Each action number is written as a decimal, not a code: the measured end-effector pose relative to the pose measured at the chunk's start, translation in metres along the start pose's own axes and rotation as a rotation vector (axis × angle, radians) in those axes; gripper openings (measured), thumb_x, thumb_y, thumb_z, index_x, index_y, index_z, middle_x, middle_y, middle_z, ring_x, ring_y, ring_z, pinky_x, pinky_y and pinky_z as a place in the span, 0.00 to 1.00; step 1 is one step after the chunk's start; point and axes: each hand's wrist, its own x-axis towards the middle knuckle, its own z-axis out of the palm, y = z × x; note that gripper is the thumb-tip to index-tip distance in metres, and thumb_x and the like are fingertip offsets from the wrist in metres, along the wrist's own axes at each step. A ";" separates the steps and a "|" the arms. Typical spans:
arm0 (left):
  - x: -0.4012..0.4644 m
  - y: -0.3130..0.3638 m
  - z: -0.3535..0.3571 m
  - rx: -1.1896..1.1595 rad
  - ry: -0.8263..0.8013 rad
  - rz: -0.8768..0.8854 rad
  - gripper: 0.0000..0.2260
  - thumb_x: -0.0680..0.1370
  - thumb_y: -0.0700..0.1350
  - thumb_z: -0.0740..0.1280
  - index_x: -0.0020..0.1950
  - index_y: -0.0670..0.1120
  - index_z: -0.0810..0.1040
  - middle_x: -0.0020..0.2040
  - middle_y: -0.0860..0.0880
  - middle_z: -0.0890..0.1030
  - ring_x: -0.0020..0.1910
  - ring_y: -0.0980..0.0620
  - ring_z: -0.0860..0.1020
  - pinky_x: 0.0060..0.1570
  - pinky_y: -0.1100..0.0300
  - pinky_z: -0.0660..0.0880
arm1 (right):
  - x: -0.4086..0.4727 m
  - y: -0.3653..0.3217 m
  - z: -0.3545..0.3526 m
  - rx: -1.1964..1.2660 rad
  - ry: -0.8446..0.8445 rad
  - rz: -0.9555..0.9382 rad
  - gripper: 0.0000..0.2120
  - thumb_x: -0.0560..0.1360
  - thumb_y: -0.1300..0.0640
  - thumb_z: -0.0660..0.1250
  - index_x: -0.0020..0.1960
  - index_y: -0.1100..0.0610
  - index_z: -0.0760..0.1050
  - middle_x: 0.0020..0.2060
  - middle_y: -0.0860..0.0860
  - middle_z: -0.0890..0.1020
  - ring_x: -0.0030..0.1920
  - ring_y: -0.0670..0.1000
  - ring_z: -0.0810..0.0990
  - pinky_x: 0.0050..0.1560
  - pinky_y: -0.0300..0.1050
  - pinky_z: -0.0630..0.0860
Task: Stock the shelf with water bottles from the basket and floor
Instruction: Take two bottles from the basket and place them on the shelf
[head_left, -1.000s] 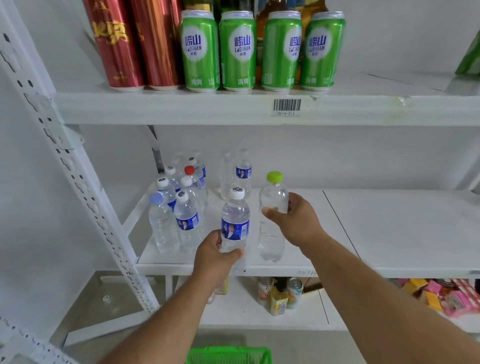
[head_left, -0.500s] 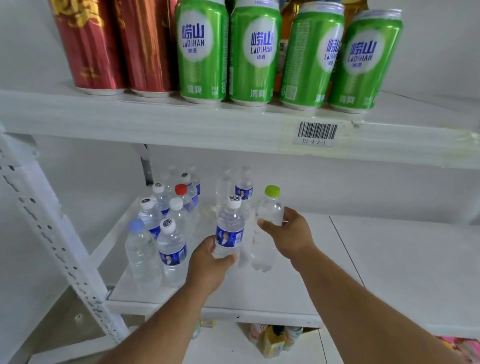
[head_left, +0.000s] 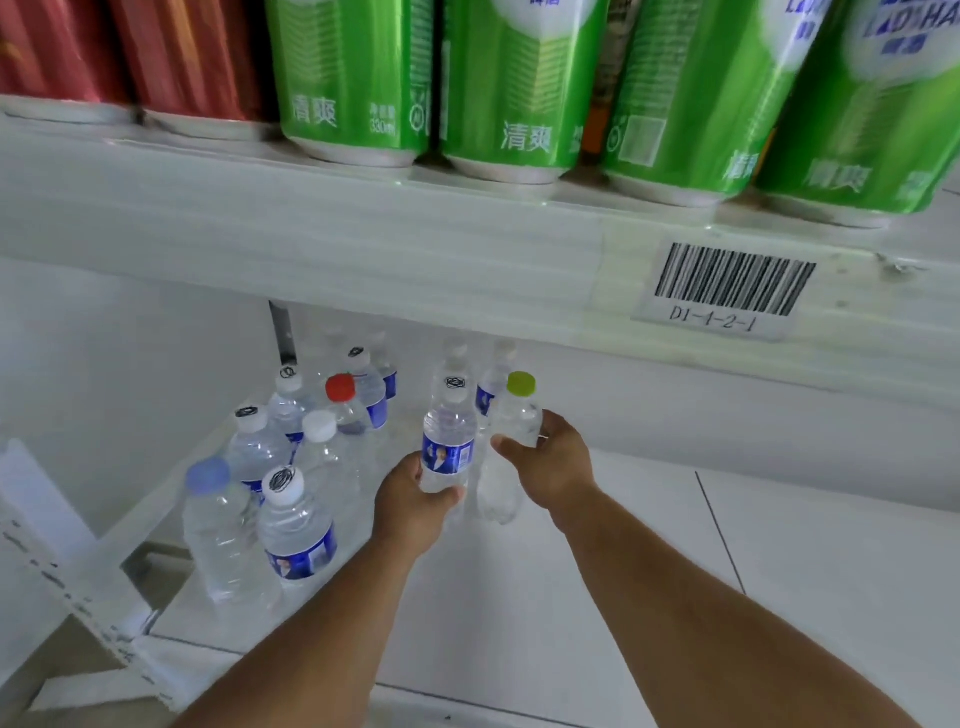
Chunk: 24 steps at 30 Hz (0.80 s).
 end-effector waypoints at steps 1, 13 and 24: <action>0.005 0.000 0.001 -0.004 0.009 0.007 0.15 0.71 0.43 0.75 0.56 0.50 0.77 0.55 0.50 0.80 0.49 0.54 0.78 0.42 0.70 0.71 | 0.004 0.000 0.002 -0.003 -0.002 -0.001 0.19 0.70 0.49 0.76 0.59 0.48 0.79 0.52 0.45 0.84 0.53 0.50 0.82 0.58 0.51 0.79; 0.048 -0.006 0.015 -0.025 0.037 0.029 0.14 0.70 0.42 0.75 0.52 0.50 0.78 0.48 0.53 0.82 0.48 0.52 0.80 0.46 0.61 0.71 | 0.038 0.010 0.015 -0.047 -0.040 -0.028 0.16 0.69 0.49 0.74 0.55 0.47 0.80 0.48 0.44 0.84 0.50 0.49 0.83 0.55 0.50 0.80; 0.066 -0.012 0.022 -0.011 0.043 0.042 0.18 0.70 0.43 0.76 0.58 0.50 0.77 0.51 0.53 0.80 0.50 0.51 0.78 0.52 0.56 0.75 | 0.049 0.011 0.016 -0.052 -0.051 -0.019 0.10 0.72 0.53 0.75 0.38 0.42 0.75 0.46 0.48 0.85 0.49 0.50 0.83 0.54 0.47 0.79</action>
